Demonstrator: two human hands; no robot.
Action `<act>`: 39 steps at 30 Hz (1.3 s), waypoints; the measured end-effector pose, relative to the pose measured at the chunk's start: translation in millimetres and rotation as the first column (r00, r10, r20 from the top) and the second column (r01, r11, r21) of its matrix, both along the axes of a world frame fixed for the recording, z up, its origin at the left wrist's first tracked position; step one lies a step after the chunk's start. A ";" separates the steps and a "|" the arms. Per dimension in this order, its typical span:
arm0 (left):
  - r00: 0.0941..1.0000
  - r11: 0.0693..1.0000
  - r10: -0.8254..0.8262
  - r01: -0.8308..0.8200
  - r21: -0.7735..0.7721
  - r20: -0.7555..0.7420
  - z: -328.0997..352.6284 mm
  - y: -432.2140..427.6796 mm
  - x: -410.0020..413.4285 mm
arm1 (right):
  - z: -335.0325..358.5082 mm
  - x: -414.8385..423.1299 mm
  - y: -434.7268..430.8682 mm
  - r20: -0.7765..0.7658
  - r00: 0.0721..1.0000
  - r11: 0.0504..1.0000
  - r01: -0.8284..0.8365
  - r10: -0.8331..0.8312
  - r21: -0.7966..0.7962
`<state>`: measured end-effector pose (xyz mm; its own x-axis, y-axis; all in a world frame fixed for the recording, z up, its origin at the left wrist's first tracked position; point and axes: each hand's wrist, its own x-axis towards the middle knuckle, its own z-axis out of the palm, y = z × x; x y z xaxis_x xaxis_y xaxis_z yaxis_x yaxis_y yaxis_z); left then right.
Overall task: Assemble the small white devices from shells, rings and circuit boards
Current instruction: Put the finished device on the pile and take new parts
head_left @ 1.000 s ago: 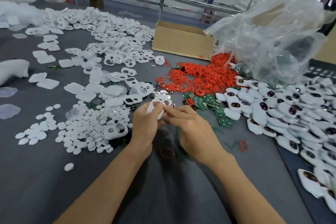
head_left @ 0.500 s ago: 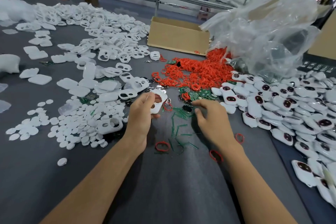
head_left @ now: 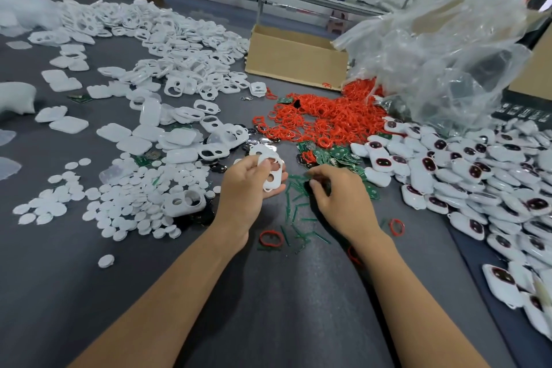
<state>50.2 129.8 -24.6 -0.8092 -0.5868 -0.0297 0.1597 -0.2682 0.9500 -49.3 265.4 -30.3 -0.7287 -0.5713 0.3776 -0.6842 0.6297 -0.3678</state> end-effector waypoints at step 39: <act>0.998 0.998 -0.058 0.057 -0.020 -0.031 -6.2 -0.8 3.5 | 16.8 29.5 -22.5 0.106 0.941 0.850 -0.237 0.320 -0.471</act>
